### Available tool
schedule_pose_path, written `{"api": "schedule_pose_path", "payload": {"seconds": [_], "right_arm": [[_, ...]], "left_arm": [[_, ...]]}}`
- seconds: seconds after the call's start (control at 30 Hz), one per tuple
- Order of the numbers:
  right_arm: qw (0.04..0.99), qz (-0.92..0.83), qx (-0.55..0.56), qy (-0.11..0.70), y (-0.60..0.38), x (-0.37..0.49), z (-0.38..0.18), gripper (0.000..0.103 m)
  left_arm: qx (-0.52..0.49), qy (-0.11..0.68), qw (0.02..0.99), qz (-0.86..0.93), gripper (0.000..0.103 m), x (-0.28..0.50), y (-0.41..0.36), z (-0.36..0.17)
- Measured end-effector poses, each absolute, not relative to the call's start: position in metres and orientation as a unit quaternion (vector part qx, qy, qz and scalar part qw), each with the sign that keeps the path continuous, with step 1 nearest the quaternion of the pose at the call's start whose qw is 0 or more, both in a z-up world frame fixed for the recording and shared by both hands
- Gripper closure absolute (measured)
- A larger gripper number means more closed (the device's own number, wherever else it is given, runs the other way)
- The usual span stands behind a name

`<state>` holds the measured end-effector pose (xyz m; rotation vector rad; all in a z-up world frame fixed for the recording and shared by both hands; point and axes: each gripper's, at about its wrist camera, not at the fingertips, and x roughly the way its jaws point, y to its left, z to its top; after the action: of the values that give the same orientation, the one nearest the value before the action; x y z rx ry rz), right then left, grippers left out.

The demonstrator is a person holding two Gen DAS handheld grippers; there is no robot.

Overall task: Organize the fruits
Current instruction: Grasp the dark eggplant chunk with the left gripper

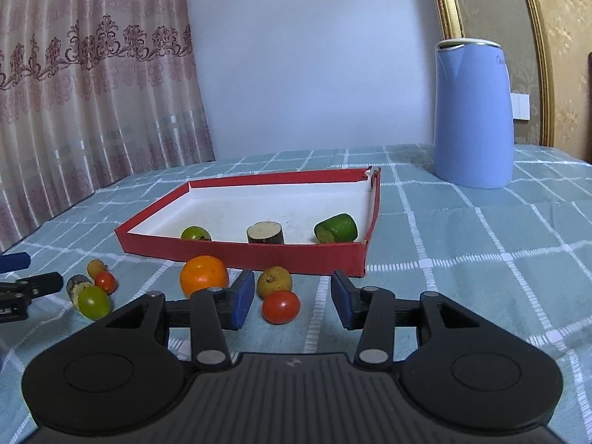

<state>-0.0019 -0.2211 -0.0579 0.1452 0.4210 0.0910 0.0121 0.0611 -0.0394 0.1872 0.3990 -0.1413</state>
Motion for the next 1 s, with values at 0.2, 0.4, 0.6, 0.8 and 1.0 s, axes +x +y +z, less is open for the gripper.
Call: {"api": "schedule_pose_path", "payload": {"seconds": [0.2,0.4,0.6,0.8,1.0], "right_arm": [[0.972,0.051,0.092,0.211,-0.227,-0.002,-0.06,0.059],[0.97,0.054,0.108,0.211,-0.232,-0.002,-0.061,0.059],[0.969,0.056,0.119,0.209,-0.236,-0.002,-0.061,0.058],[0.969,0.056,0.122,0.209,-0.237,-0.002,-0.061,0.057],[0.969,0.053,0.122,0.208,-0.236,-0.001,-0.061,0.052]], "left_arm": [[0.114,0.216,0.966,-0.083,0.027,0.021,0.051,-0.043],[0.124,0.222,0.964,-0.075,0.022,0.028,0.045,-0.044],[0.118,0.226,0.965,-0.064,0.015,0.028,0.049,-0.045],[0.107,0.243,0.963,-0.042,0.015,0.03,0.062,-0.046],[0.121,0.251,0.959,-0.046,0.019,0.038,0.053,-0.048]]}}
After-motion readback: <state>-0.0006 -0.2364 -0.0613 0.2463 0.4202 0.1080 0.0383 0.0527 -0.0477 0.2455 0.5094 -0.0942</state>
